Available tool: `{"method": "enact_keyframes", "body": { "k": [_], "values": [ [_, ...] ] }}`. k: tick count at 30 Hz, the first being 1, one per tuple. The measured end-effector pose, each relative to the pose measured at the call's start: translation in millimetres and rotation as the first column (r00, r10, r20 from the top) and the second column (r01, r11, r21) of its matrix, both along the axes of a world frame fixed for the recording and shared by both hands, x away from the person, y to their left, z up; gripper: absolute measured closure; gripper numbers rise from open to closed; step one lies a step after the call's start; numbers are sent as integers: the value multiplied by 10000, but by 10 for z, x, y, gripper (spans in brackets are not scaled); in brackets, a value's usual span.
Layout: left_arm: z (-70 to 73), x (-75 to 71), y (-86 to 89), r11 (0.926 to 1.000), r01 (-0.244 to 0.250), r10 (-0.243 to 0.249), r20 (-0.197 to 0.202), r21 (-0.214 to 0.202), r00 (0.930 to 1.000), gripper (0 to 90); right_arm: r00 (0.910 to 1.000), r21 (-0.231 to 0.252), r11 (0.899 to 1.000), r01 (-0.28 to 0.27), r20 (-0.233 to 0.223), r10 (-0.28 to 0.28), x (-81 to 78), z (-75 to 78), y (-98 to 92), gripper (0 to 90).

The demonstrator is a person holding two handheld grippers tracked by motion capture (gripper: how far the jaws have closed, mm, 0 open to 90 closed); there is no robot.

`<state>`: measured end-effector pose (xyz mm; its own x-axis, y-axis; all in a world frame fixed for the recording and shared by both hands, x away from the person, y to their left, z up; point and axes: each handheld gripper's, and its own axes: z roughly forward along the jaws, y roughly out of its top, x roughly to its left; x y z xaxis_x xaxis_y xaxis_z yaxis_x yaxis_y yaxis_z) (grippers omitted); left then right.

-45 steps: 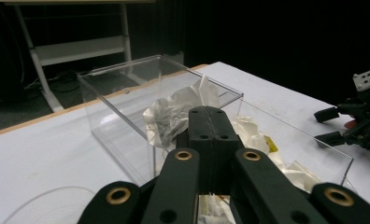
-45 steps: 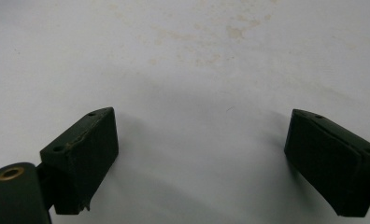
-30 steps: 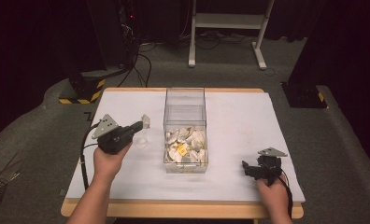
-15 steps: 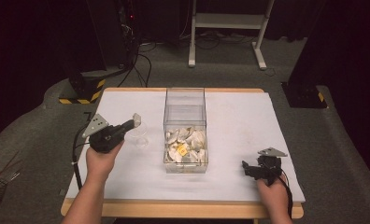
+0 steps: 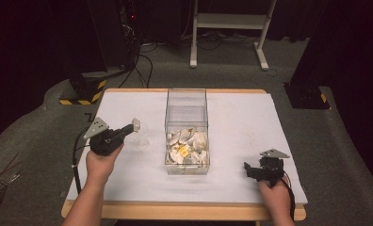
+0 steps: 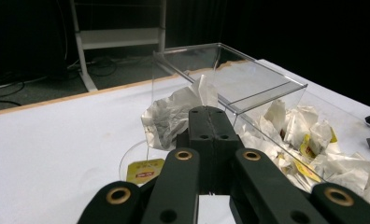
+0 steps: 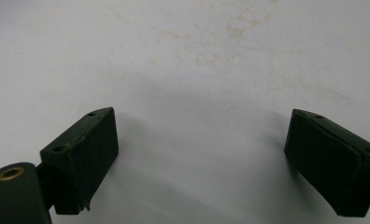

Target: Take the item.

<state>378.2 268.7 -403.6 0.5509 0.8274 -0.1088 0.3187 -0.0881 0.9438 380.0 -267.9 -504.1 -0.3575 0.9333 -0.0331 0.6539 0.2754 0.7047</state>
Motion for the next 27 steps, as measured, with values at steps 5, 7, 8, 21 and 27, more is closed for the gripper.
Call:
{"method": "enact_keyframes", "body": {
  "k": [5, 7, 8, 21, 27],
  "values": [
    [-44, 21, -5, 9999, -55, 56, -166, 100, 9998, 900, 10000, 3, 10000, 0, -2, 0, 0, 0, 0, 98],
    [-68, 34, -1, 9998, -97, 101, -234, 163, 9997, 900, 10000, 5, 10000, -1, -1, 1, 1, 0, 0, 98],
    [-79, 42, 4, 9998, -118, 123, -261, 178, 9996, 900, 10000, 5, 10000, -1, -1, 1, 1, 0, 0, 98],
    [-233, 148, 15, 9991, -314, 336, -814, 273, 9961, 900, 10000, 4, 10000, 0, -4, 0, -1, 1, 1, 98],
    [-278, 190, -18, 9978, -363, 415, -957, 553, 9945, 900, 10000, 0, 10000, -3, 1, 3, 0, 0, 0, 98]
  ]
}}
